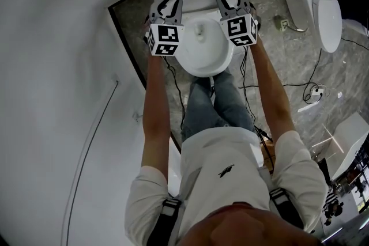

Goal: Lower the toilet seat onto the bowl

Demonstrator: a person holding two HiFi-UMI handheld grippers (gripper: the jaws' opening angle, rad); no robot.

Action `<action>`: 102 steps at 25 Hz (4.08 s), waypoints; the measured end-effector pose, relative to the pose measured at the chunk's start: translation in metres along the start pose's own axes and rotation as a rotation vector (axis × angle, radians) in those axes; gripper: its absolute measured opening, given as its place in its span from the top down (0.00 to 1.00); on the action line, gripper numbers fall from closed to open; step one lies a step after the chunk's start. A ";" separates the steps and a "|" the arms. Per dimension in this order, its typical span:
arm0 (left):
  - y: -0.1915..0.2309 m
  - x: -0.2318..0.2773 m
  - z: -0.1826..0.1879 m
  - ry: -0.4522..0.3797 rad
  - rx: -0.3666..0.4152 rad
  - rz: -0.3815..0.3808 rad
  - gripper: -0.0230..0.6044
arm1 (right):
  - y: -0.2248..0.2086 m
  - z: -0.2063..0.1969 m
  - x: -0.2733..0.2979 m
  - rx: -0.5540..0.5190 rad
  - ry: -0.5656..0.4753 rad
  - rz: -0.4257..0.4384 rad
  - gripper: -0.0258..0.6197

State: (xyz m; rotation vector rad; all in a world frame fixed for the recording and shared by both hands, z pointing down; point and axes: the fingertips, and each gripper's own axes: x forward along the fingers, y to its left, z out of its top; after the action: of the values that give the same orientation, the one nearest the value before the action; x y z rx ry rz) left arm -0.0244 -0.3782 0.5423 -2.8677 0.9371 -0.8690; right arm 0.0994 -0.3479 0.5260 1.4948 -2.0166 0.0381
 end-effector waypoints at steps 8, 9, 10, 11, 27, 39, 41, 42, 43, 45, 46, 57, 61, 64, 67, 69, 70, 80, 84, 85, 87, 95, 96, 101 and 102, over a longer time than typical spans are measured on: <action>-0.015 -0.009 -0.002 -0.002 0.018 -0.026 0.80 | 0.007 -0.006 -0.017 0.014 -0.004 -0.019 0.82; -0.018 -0.010 -0.003 -0.002 0.019 -0.030 0.80 | 0.008 -0.008 -0.020 0.015 -0.004 -0.021 0.82; -0.020 -0.012 -0.004 -0.003 0.020 -0.033 0.80 | 0.009 -0.009 -0.022 0.016 -0.004 -0.023 0.82; -0.022 -0.013 -0.005 -0.004 0.021 -0.036 0.80 | 0.011 -0.011 -0.024 0.016 -0.004 -0.026 0.82; -0.050 -0.050 -0.017 -0.014 0.026 -0.062 0.79 | 0.040 -0.017 -0.061 0.010 0.007 -0.045 0.82; -0.071 -0.072 -0.025 -0.010 0.028 -0.069 0.78 | 0.057 -0.024 -0.086 0.007 0.010 -0.042 0.81; -0.073 -0.074 -0.027 -0.009 0.026 -0.068 0.78 | 0.058 -0.026 -0.089 0.005 0.013 -0.039 0.81; -0.075 -0.076 -0.026 -0.008 0.025 -0.067 0.78 | 0.059 -0.026 -0.091 0.005 0.012 -0.037 0.81; -0.076 -0.078 -0.026 -0.007 0.026 -0.065 0.78 | 0.060 -0.026 -0.092 0.004 0.011 -0.036 0.81; -0.079 -0.080 -0.027 -0.007 0.027 -0.063 0.78 | 0.061 -0.027 -0.096 0.003 0.009 -0.033 0.81; -0.080 -0.082 -0.027 -0.005 0.028 -0.063 0.78 | 0.062 -0.027 -0.098 0.002 0.010 -0.031 0.81; -0.100 -0.095 -0.044 0.015 0.016 -0.061 0.77 | 0.082 -0.042 -0.114 -0.005 0.017 0.000 0.80; -0.110 -0.102 -0.054 0.022 0.014 -0.062 0.76 | 0.093 -0.050 -0.122 -0.008 0.018 0.011 0.80; -0.118 -0.109 -0.059 0.030 0.011 -0.063 0.76 | 0.101 -0.055 -0.130 -0.012 0.020 0.021 0.80; -0.125 -0.113 -0.064 0.040 0.010 -0.063 0.76 | 0.106 -0.060 -0.135 -0.011 0.023 0.030 0.79; -0.129 -0.114 -0.067 0.046 0.010 -0.064 0.76 | 0.108 -0.064 -0.137 -0.012 0.026 0.036 0.79; -0.131 -0.115 -0.068 0.049 0.010 -0.065 0.76 | 0.109 -0.065 -0.139 -0.013 0.027 0.039 0.79; -0.151 -0.132 -0.088 0.065 0.004 -0.057 0.75 | 0.133 -0.079 -0.157 -0.026 0.031 0.063 0.79; -0.160 -0.138 -0.095 0.071 0.005 -0.059 0.74 | 0.141 -0.087 -0.164 -0.029 0.034 0.071 0.78; -0.162 -0.138 -0.097 0.073 0.005 -0.059 0.74 | 0.143 -0.089 -0.165 -0.031 0.034 0.072 0.78; -0.166 -0.140 -0.100 0.078 0.005 -0.058 0.74 | 0.146 -0.092 -0.167 -0.033 0.036 0.077 0.78; -0.178 -0.148 -0.111 0.094 0.008 -0.065 0.74 | 0.157 -0.101 -0.176 -0.038 0.044 0.093 0.78; -0.179 -0.149 -0.112 0.095 0.009 -0.066 0.74 | 0.159 -0.103 -0.178 -0.038 0.045 0.095 0.78; -0.185 -0.153 -0.116 0.100 0.008 -0.070 0.73 | 0.164 -0.106 -0.182 -0.043 0.052 0.105 0.78; -0.186 -0.154 -0.117 0.101 0.008 -0.072 0.73 | 0.165 -0.107 -0.183 -0.044 0.053 0.108 0.78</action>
State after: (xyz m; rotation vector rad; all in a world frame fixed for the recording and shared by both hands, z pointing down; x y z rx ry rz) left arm -0.0852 -0.1225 0.5951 -2.8912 0.8404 -1.0307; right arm 0.0344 -0.0920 0.5772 1.3432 -2.0402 0.0763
